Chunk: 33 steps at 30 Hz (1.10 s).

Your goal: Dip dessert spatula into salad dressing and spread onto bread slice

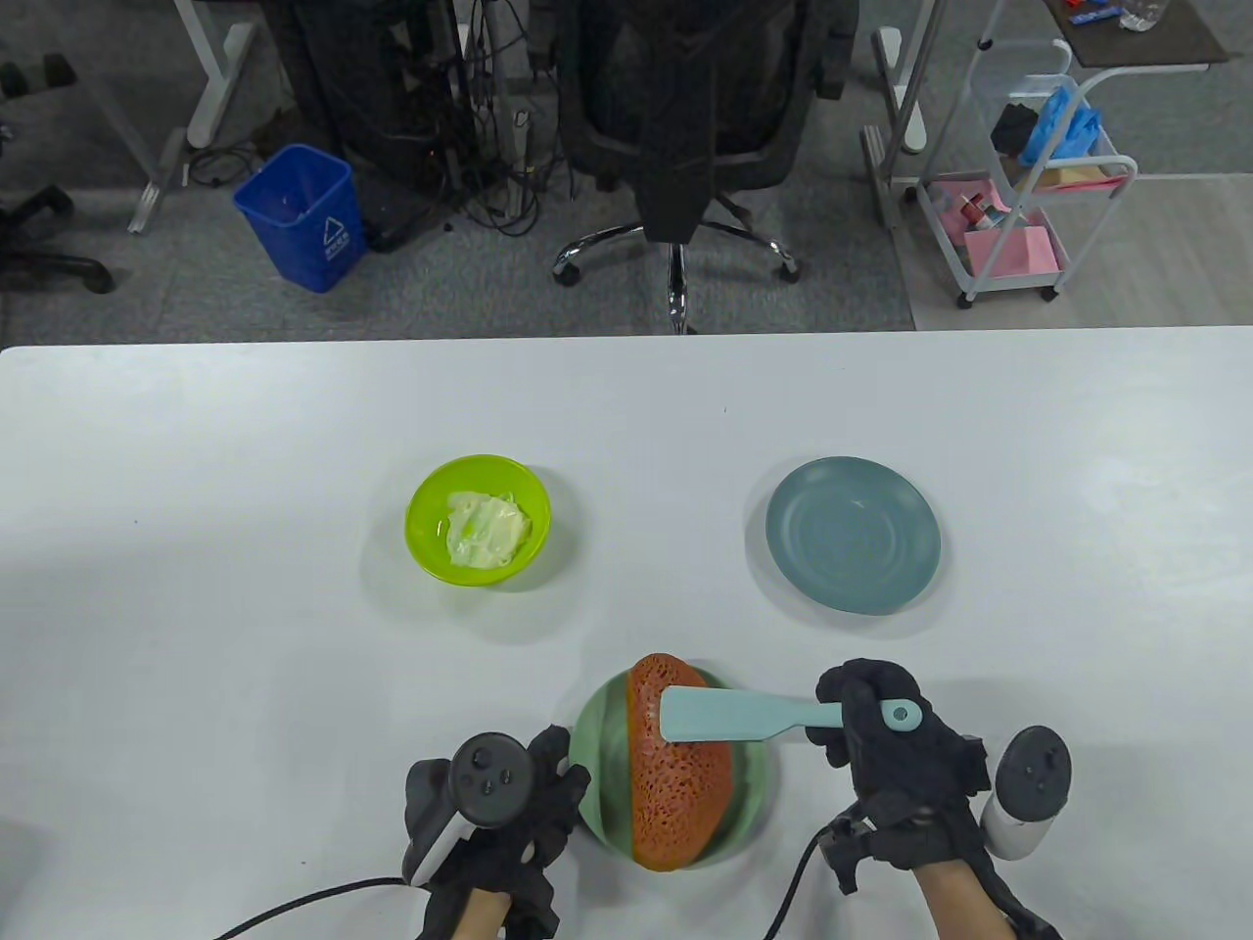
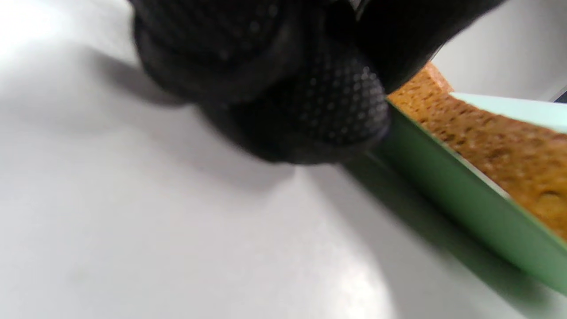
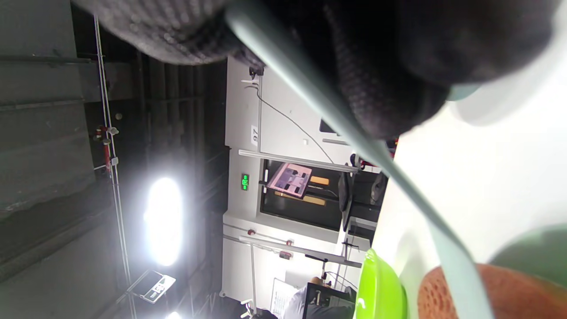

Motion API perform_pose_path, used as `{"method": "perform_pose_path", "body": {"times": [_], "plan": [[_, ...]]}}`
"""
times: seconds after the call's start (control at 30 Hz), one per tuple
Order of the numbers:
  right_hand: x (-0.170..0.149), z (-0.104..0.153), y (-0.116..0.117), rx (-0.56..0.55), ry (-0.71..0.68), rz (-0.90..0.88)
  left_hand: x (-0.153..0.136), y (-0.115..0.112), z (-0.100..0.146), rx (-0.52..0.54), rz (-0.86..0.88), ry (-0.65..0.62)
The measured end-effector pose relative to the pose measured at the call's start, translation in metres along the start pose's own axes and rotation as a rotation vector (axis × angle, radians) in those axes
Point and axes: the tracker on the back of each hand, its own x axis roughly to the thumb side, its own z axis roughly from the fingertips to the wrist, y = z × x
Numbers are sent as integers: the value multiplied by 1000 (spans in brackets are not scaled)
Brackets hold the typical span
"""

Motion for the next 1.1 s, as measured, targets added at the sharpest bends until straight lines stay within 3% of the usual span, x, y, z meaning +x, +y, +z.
{"method": "perform_pose_path", "body": {"times": [0.67, 0.97, 1.1], "plan": [[8, 2, -34, -97, -34, -33, 0, 0, 0, -1, 2, 0], [9, 5, -25, -95, -84, -50, 0, 0, 0, 0, -1, -1], [5, 6, -13, -45, -76, -68, 0, 0, 0, 0, -1, -1]]}}
